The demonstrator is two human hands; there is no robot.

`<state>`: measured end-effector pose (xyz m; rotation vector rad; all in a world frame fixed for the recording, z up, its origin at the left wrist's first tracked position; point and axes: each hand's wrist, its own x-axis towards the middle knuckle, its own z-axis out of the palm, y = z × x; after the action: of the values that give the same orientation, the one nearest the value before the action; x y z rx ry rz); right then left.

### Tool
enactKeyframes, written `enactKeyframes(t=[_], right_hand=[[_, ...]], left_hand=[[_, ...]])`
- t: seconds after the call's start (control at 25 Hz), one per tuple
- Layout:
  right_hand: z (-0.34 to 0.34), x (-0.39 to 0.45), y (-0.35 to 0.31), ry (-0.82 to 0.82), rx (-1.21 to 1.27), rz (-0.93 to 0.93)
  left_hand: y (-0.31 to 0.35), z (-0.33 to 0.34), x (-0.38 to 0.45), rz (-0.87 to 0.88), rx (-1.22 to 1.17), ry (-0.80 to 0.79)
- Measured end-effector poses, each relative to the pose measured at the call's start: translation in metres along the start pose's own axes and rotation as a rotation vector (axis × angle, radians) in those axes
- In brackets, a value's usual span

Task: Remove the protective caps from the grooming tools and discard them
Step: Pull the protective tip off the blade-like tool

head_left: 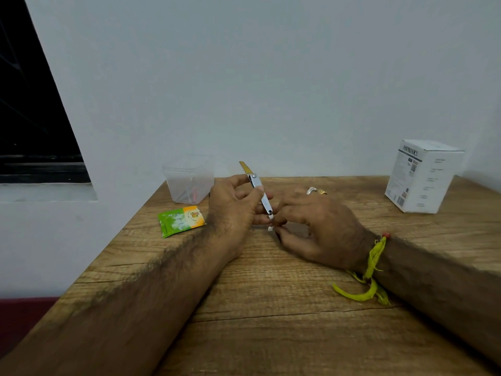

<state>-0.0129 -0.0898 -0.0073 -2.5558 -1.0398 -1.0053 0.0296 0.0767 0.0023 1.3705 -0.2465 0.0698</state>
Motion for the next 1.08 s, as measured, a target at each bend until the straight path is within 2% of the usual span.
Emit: enactKeyframes(t=[0.36,0.72,1.08], right_hand=[[-0.001,0.000,0.002,-0.024,-0.010,0.018],[0.000,0.001,-0.002,-0.015,-0.042,-0.033],[0.000,0.001,0.000,-0.074,0.042,0.027]], left_hand=[[0.000,-0.010,0.008,0.054,0.033,0.077],[0.000,-0.010,0.008,0.066,0.031,0.080],[0.001,-0.009,0.007,0.064,0.027,0.080]])
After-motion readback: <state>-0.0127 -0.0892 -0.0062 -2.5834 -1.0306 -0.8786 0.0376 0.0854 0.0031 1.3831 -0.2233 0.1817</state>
